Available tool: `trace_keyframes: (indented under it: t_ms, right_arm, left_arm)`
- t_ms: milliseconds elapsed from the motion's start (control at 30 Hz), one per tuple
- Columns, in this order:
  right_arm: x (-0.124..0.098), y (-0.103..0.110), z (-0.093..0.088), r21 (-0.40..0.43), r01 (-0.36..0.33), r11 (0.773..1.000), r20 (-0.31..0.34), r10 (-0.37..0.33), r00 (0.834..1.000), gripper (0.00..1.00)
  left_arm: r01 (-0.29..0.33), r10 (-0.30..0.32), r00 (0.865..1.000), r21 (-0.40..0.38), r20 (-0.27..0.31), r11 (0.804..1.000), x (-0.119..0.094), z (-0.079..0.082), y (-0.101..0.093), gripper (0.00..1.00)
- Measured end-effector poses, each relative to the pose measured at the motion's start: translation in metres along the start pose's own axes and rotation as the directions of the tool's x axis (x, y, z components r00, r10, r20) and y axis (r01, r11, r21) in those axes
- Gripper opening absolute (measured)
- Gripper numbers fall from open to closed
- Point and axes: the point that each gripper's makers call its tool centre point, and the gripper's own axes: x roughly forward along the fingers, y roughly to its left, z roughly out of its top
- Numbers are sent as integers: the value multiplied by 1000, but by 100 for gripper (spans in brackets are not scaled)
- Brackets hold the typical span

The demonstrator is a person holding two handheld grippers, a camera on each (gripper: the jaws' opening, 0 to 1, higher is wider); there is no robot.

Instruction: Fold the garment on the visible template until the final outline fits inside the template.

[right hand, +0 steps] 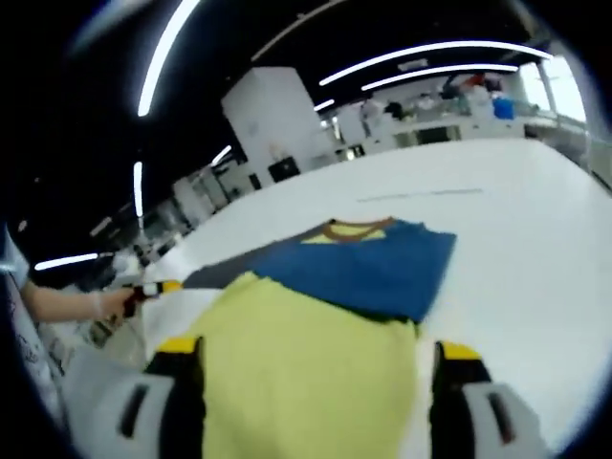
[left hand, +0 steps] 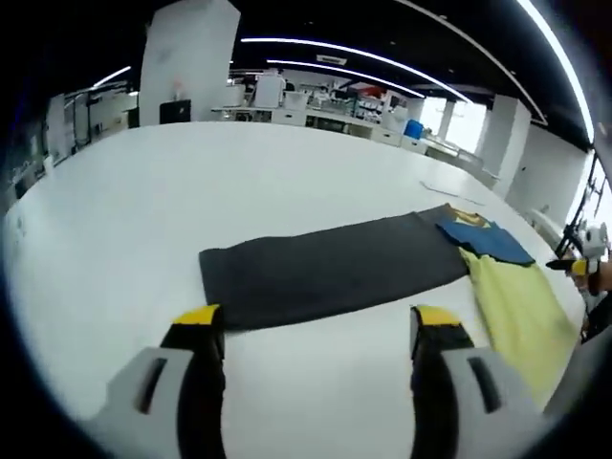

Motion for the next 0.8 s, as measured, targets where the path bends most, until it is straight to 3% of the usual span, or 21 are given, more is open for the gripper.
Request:
trace_keyframes:
  t_ms: [167, 300, 400, 533, 700, 800]
  right_arm:
    - [-4, -5, -10, 30, 9, 1000, -17, -8, 1000, 99]
    - [-7, -5, -8, 38, 12, 999, -8, -11, 1000, 99]
    - [-8, -8, -5, 39, 13, 999, 5, -13, 1000, 99]
    - [-9, -11, -9, 45, 24, 999, -2, -24, 1000, 99]
    - [-9, -12, -11, 50, 27, 998, -5, -27, 1000, 99]
    - [-9, -10, -12, 40, 25, 999, -8, -25, 1000, 99]
  left_arm:
    - [-41, 40, 999, -27, -17, 999, 2, -5, 19, 72]
    - [-68, 67, 998, -52, -16, 996, 2, -4, 29, 67]
    - [-93, 92, 996, -100, -19, 991, 1, -5, 34, 57]
    - [-112, 110, 994, -79, -20, 991, 1, -4, 37, 45]
    - [-124, 121, 992, -135, -25, 983, 0, -5, 38, 30]
    - [-140, 138, 990, -128, -26, 982, 3, -5, 45, 20]
